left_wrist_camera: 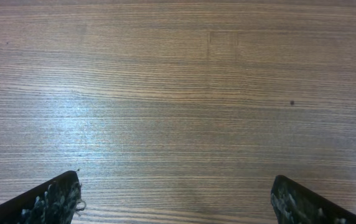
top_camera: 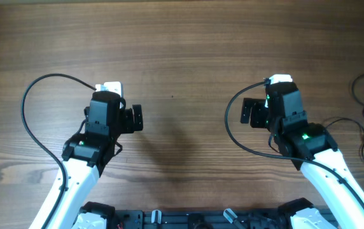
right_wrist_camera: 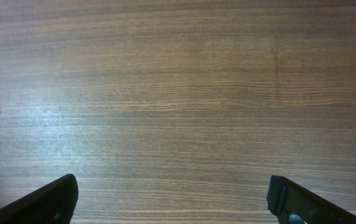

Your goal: Untangle cables

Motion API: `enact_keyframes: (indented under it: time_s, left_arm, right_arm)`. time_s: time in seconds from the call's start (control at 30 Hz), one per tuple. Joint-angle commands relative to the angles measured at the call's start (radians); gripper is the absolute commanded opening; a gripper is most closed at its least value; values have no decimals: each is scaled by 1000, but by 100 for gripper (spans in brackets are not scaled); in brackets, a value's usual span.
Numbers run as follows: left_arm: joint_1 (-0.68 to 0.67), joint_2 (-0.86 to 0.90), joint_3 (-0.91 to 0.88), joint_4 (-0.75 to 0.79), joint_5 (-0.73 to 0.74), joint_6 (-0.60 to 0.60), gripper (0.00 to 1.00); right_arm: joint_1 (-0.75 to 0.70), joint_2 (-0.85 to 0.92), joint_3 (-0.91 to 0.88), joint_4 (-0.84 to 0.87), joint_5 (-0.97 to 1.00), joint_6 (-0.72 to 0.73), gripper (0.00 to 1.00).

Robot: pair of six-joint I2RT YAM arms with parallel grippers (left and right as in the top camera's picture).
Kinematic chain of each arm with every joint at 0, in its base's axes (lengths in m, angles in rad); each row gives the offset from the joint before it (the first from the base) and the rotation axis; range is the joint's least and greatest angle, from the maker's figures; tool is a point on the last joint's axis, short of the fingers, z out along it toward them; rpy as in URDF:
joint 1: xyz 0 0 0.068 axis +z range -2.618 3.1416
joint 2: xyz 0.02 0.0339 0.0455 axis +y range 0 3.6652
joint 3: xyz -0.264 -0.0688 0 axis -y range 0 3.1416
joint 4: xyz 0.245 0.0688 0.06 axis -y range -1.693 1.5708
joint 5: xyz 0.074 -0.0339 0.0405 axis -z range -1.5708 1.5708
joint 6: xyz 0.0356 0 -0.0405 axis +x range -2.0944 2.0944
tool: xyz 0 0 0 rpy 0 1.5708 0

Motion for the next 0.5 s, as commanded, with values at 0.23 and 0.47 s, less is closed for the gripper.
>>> enact_keyframes:
  time_s: [0.23,0.47]
  left_arm:
    - [2,0,24,-1,-10,0,100]
    - [2,0,24,-1,-9,0,100]
  right_arm:
    - [4,8,-8,-14,1,-24,100]
    - [4,8,-8,-14,2,-24,99]
